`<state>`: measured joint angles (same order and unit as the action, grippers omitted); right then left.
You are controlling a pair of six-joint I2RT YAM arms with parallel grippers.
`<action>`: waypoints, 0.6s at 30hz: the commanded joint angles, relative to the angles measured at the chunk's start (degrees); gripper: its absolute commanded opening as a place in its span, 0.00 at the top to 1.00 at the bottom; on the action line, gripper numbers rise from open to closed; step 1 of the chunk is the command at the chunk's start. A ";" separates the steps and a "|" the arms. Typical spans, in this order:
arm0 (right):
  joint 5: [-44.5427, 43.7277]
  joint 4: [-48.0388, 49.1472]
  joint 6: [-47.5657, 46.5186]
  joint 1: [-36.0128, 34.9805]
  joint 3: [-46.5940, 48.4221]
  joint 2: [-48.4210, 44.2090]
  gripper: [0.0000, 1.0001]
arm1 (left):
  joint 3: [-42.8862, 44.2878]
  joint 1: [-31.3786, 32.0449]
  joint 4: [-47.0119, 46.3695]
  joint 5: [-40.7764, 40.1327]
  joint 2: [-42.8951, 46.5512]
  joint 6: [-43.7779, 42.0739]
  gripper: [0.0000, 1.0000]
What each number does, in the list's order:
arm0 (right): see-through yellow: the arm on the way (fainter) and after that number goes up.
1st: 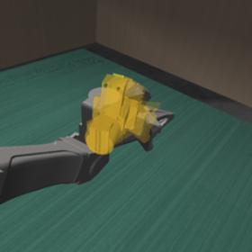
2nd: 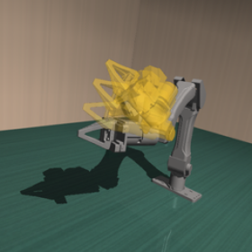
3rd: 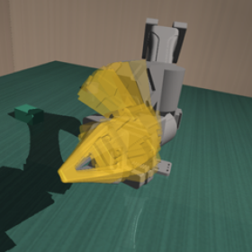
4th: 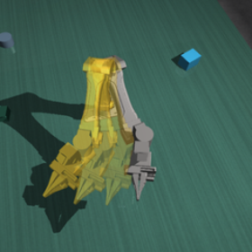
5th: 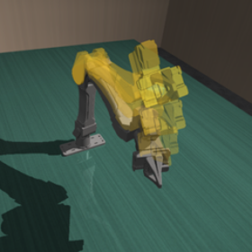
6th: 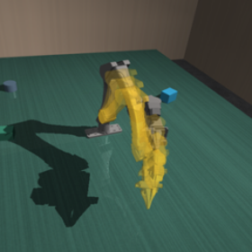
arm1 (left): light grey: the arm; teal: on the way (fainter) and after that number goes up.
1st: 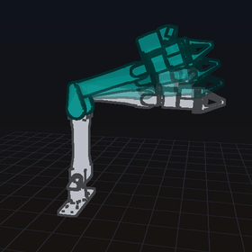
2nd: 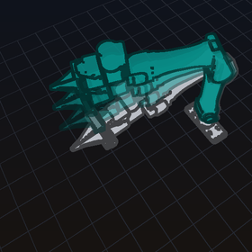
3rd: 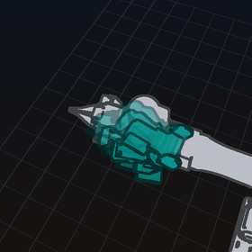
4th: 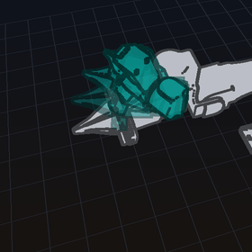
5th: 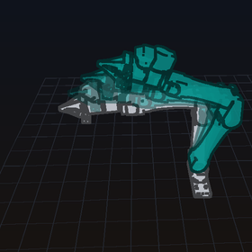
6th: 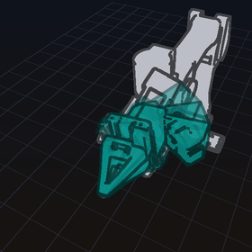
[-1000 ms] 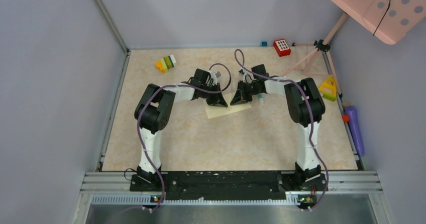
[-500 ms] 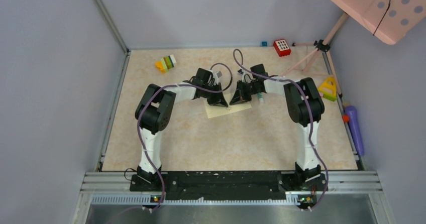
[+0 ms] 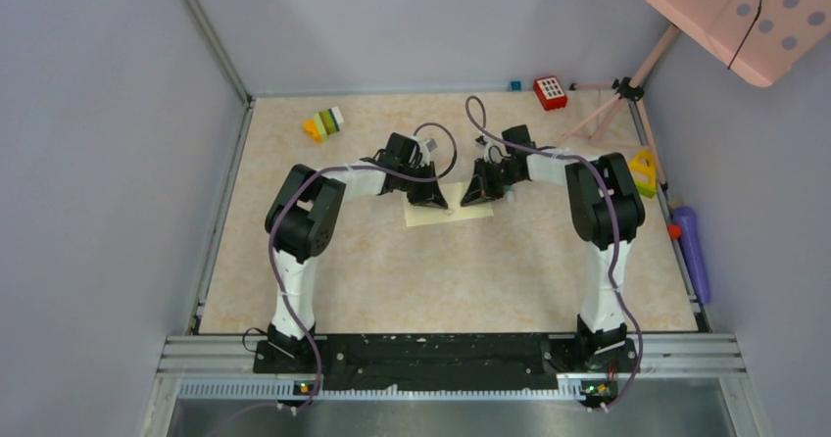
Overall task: Place the letter into the envelope and seal it
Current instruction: Seal the envelope flap on the envelope.
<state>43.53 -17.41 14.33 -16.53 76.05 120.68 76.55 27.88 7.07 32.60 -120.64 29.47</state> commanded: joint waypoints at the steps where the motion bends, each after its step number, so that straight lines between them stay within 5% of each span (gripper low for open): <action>1: -8.34 -2.93 -3.97 1.42 -2.66 -0.93 1.00 | -1.26 0.59 5.19 -7.40 -2.99 -2.32 1.00; 18: -6.62 3.31 3.34 -3.64 4.12 5.02 1.00 | -0.88 1.30 5.34 -6.89 -3.17 -2.67 1.00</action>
<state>43.11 -16.91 17.15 -17.67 77.93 121.91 76.84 28.12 7.53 32.21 -120.64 29.43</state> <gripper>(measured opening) 0.001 0.009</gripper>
